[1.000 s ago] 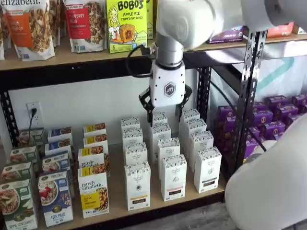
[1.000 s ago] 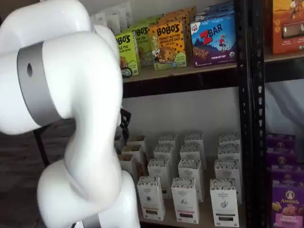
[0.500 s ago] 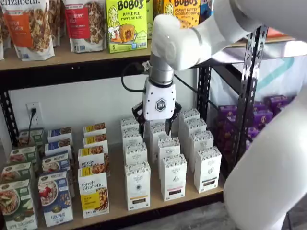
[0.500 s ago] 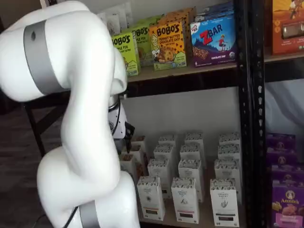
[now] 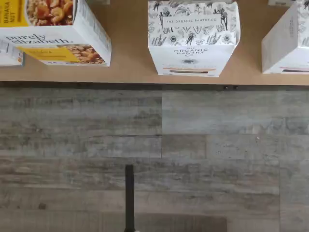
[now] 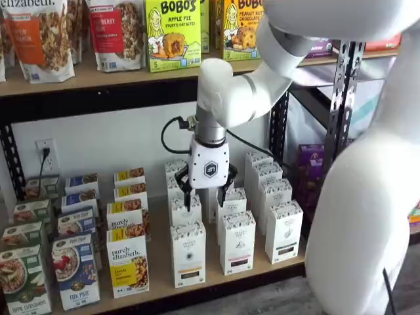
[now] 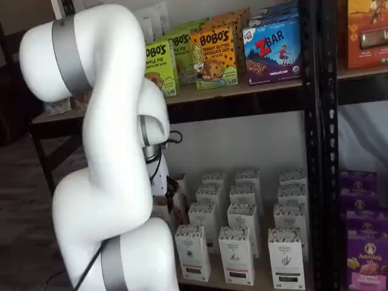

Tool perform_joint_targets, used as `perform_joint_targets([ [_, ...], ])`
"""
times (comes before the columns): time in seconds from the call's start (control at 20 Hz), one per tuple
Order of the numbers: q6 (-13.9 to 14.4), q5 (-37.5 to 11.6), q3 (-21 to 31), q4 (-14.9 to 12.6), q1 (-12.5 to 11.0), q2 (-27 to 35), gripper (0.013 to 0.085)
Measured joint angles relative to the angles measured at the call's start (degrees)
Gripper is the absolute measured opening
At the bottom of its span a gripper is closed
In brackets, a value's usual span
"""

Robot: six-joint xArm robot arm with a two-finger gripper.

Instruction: Pick up the white box with a yellow strip in the middle, on the bottom shelf, the fourth box from the left

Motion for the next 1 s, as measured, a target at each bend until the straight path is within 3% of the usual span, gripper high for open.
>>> perform_joint_targets([
  [0.35,-3.9,-5.3,-2.5,2.4,-1.6,8.3,0.085],
  [1.0,-6.3,-11.5,-9.6,2.6,-3.4,20.4,0.085],
])
